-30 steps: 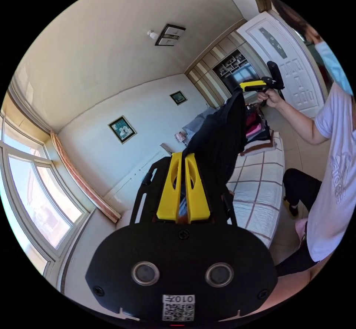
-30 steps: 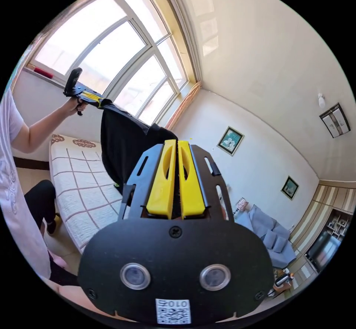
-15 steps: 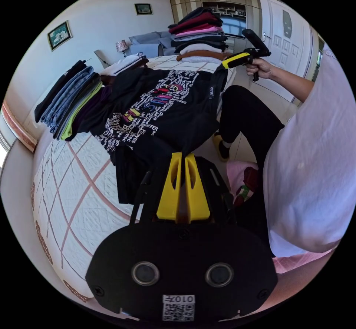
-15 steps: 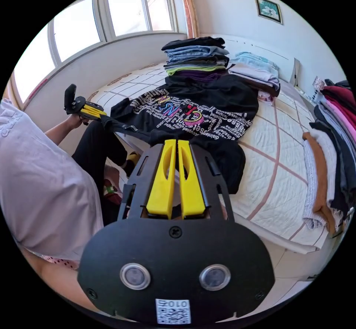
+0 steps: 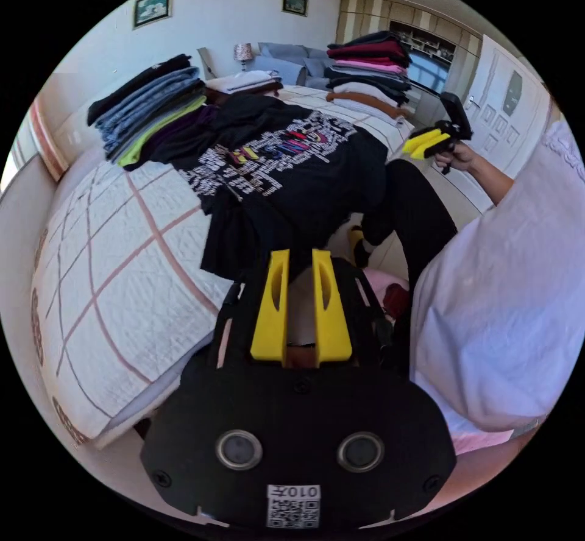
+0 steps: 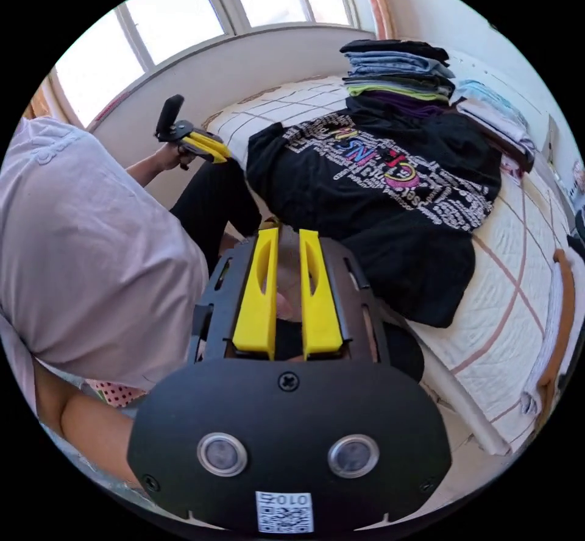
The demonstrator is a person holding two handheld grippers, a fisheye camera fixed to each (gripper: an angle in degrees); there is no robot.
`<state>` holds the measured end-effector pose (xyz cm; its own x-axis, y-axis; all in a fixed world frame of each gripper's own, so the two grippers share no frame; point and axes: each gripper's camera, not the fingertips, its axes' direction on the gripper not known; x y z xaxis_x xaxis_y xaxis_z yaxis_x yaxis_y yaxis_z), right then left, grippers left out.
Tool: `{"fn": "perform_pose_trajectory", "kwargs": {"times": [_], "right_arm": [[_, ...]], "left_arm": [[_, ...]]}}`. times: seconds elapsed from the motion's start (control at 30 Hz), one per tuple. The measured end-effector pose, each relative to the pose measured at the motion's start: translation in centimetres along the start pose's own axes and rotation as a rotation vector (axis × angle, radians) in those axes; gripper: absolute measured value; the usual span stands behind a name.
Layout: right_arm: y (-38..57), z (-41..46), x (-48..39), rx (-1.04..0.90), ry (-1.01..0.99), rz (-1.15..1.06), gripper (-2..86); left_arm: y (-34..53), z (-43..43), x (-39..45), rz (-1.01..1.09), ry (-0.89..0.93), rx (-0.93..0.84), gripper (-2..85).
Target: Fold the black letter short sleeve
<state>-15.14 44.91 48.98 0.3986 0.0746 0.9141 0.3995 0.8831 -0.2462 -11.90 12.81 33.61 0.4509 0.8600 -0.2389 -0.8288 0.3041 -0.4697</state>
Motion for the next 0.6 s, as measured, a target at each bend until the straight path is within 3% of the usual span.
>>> {"fn": "perform_pose_trajectory", "kwargs": {"times": [0.07,0.17,0.27,0.37,0.53,0.6], "right_arm": [[0.1,-2.0,2.7,0.065,0.099,0.123,8.2],[0.6,-4.4,8.1,0.141,0.264,0.375,11.5],[0.2,-4.1,11.8,0.085,0.353,0.492,14.3],[-0.4,-2.1,14.2,0.027,0.277,0.536,14.6],[-1.5,0.0,15.0,-0.024,0.315,0.609,8.0],[-2.3,-0.6,14.4,-0.026,0.229,0.592,4.3]], "left_arm": [[-0.2,-1.6,-2.3,-0.087,-0.193,0.023,9.6],[-1.2,-0.2,-4.8,-0.113,-0.303,0.01,11.9],[-2.1,2.8,-5.9,-0.08,-0.276,-0.029,12.3],[-2.2,5.1,-6.2,-0.079,-0.257,-0.071,11.4],[-1.2,5.9,-6.0,-0.068,-0.192,-0.082,4.3],[-0.3,5.2,-6.4,-0.086,-0.172,-0.068,1.9]]}}
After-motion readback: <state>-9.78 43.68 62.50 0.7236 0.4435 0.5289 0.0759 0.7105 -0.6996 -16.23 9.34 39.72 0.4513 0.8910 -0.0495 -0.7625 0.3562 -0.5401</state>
